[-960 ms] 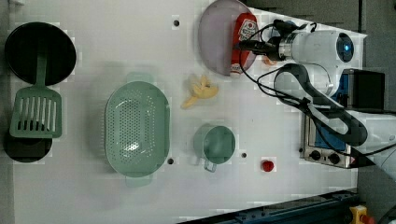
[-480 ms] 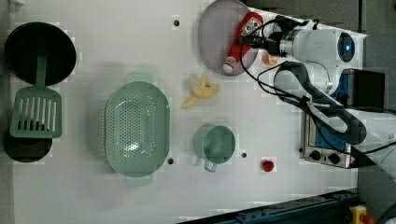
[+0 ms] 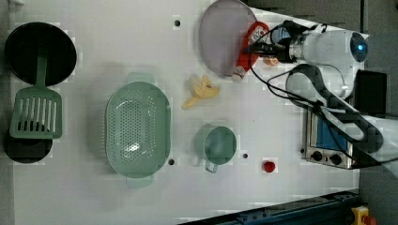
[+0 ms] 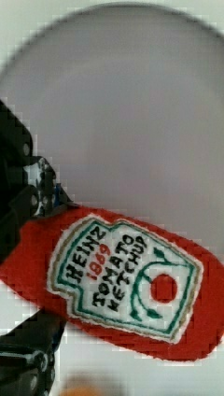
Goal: Pick ketchup from plate and place it on table.
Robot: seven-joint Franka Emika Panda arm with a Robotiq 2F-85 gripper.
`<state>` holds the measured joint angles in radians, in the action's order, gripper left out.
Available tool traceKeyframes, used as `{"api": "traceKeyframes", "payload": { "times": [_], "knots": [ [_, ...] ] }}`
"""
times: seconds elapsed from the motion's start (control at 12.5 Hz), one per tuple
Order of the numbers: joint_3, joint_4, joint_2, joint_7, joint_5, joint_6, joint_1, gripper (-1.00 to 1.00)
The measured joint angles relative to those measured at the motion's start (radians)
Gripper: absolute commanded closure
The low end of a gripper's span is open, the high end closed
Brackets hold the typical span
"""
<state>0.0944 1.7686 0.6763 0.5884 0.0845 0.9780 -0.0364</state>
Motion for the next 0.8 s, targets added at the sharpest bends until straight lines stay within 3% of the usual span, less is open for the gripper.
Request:
{"api": "traceKeyframes", "payload": {
  "times": [0.24, 0.8],
  "knots": [
    [-0.006, 0.081, -0.183, 0.0, 0.003, -0.133, -0.001, -0.23],
    [-0.005, 0.261, -0.617, 0.0, 0.001, -0.25, -0.017, -0.23]
  ]
}}
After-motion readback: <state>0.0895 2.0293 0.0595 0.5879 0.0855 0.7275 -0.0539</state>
